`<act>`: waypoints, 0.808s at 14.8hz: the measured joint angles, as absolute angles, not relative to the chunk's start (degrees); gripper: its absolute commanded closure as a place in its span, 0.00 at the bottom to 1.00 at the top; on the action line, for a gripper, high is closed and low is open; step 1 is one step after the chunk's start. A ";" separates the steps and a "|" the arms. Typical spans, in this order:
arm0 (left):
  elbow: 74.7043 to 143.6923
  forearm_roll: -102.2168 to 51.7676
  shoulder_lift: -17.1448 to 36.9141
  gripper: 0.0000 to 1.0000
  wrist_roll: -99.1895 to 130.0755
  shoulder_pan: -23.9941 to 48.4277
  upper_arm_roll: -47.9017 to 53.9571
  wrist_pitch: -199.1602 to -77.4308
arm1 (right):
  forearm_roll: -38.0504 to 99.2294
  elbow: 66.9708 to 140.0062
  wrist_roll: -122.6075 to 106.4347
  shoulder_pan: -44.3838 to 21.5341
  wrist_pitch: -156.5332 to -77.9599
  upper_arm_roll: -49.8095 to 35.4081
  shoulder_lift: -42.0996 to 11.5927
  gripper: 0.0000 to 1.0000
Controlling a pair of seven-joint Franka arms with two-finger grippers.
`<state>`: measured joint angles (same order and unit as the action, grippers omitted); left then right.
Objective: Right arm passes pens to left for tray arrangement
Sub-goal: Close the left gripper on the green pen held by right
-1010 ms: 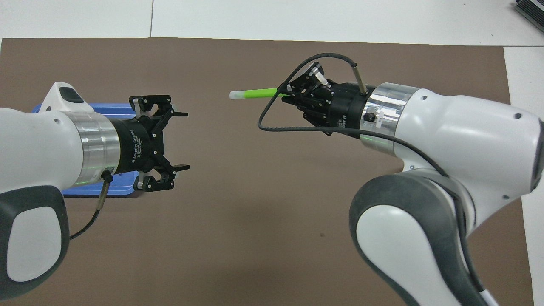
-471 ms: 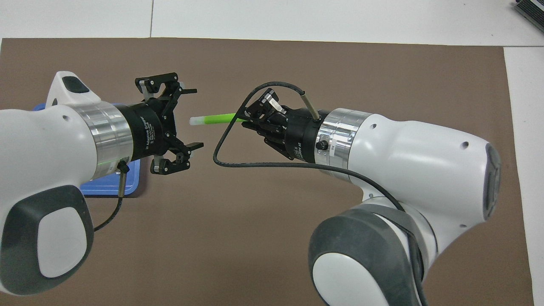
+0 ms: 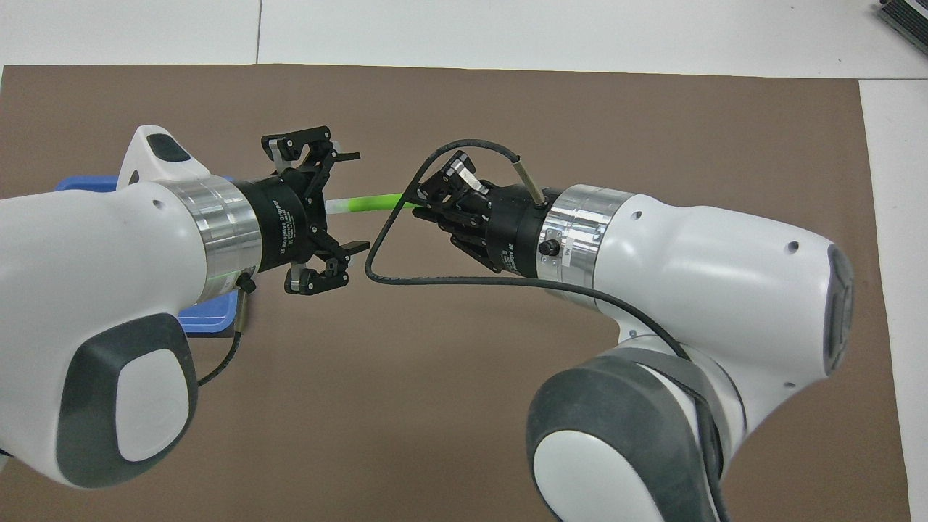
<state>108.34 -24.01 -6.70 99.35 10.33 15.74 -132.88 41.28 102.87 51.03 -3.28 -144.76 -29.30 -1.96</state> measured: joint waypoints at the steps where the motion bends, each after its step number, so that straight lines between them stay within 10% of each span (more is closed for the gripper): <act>1: 108.43 -24.01 -6.59 0.03 99.55 10.41 15.75 -133.37 | 41.29 102.87 51.02 -3.28 -144.76 -29.30 -1.96 1.00; 7: 108.99 -24.01 -6.37 0.12 100.49 11.08 15.77 -134.13 | 41.29 102.87 51.02 -3.28 -144.76 -29.30 -1.96 1.00; 12: 109.30 -24.01 -6.32 0.72 100.51 11.09 15.77 -134.38 | 41.29 102.87 51.02 -3.28 -144.76 -29.18 -1.96 1.00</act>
<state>109.30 -24.01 -6.32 100.51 11.09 15.77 -134.38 41.29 102.87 51.02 -3.28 -144.76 -29.18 -1.96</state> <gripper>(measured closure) 0.260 0.819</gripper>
